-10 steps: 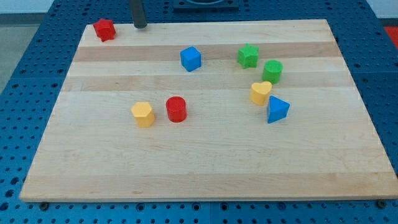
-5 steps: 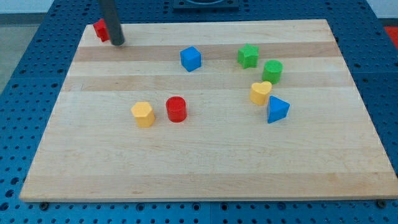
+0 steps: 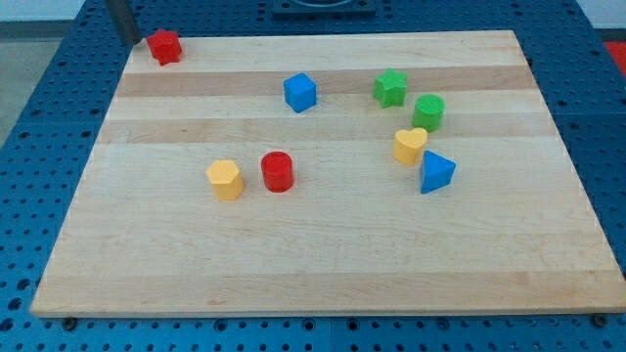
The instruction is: Nudge the red star slightly right and down
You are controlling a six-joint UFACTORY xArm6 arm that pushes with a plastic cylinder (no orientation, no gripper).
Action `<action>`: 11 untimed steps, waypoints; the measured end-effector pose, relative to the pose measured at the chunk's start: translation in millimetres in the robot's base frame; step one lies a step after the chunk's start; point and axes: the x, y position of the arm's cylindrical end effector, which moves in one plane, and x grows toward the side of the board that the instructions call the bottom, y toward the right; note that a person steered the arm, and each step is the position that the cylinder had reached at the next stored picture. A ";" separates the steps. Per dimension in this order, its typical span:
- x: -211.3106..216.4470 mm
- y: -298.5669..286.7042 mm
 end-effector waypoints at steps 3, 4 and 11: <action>0.7 27.7; 0.8 37.4; 15.2 2.8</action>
